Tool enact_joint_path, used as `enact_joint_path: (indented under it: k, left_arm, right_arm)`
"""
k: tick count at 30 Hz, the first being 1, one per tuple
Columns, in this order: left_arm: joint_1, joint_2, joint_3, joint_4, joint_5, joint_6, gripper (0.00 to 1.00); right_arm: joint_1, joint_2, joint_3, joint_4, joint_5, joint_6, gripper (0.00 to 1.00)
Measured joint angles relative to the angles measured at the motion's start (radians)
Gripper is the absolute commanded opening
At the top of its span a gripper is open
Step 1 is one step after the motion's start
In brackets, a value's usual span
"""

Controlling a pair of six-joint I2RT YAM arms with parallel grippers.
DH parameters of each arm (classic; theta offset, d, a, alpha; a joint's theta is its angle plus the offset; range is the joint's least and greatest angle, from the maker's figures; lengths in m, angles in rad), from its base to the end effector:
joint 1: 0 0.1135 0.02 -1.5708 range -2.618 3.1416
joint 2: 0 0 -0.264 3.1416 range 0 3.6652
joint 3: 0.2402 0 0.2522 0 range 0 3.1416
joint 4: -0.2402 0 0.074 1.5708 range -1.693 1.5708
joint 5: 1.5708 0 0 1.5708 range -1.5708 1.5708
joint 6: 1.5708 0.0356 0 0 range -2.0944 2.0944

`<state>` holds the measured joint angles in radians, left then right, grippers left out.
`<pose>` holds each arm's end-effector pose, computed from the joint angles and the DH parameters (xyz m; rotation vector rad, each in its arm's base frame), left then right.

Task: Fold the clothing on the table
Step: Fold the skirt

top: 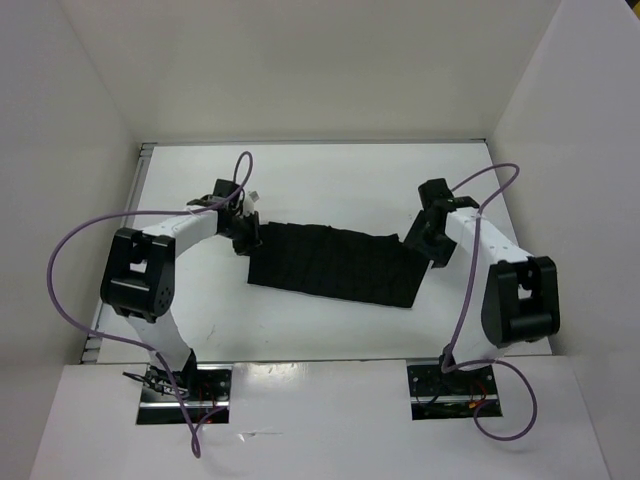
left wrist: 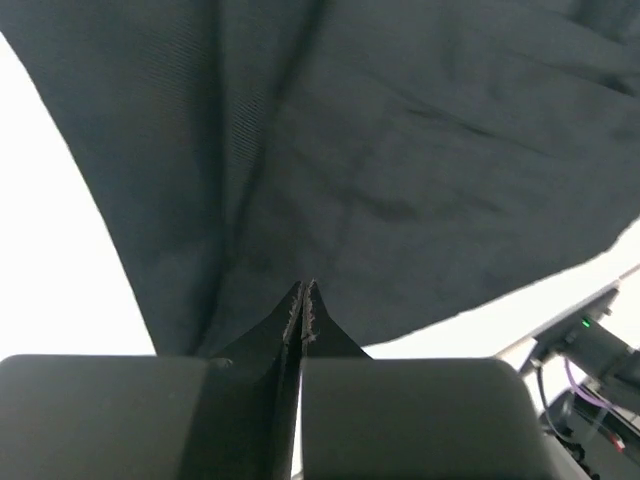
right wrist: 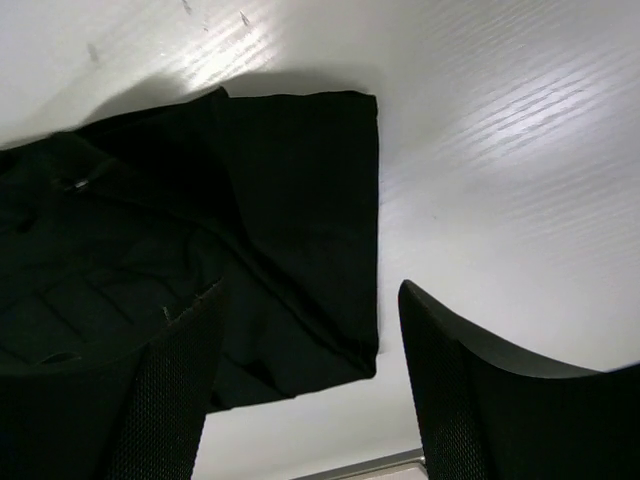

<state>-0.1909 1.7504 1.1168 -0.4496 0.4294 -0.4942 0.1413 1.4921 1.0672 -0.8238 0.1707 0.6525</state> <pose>0.3408 -0.0810 0.1826 -0.2650 2.7110 -0.7859 0.2797 0.0337 0.2269 0.7401 2.6792 -0.0448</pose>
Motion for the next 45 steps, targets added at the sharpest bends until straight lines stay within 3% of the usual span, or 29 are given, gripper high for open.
enact_joint_path:
  k: [11, 15, 18, 19, 21, 27, 32, 36, 42, 45]
  left_arm:
    - [-0.025, 0.101, -0.001, 0.031, -0.059, -0.008, 0.00]
    - [-0.029, 0.101, -0.001, 0.035, -0.062, -0.008, 0.00]
    - [-0.029, 0.101, -0.001, 0.035, -0.062, -0.008, 0.00]
    - [-0.029, 0.101, -0.001, 0.036, -0.062, -0.008, 0.00]
    - [-0.029, 0.101, -0.001, 0.037, -0.061, -0.010, 0.00]
    - [-0.051, 0.108, -0.004, 0.055, -0.058, -0.015, 0.00]
    - [-0.133, 0.155, 0.055, 0.053, -0.043, -0.034, 0.00]
    - [-0.188, 0.179, 0.158, 0.001, -0.038, -0.034, 0.00]
    - [-0.225, 0.153, 0.452, -0.061, -0.024, -0.034, 0.04]
    - [-0.241, 0.107, 0.502, -0.052, -0.005, -0.036, 0.04]
  right_arm:
    - [0.000, 0.187, -0.021, 0.067, -0.119, -0.016, 0.71]
    - [0.000, 0.213, -0.036, 0.095, -0.143, -0.019, 0.61]
    - [0.000, 0.227, -0.053, 0.106, -0.161, -0.018, 0.32]
    - [0.000, 0.227, -0.055, 0.108, -0.169, -0.015, 0.12]
    - [0.000, 0.229, -0.054, 0.118, -0.187, -0.009, 0.00]
    - [-0.003, 0.234, -0.038, 0.100, -0.174, -0.003, 0.00]
    - [-0.024, 0.237, 0.020, 0.057, -0.118, -0.021, 0.00]
    - [-0.032, 0.237, 0.080, 0.046, -0.096, -0.034, 0.00]
    - [-0.032, 0.237, 0.087, 0.040, -0.097, -0.040, 0.00]
    - [-0.032, 0.237, 0.087, 0.039, -0.098, -0.041, 0.00]
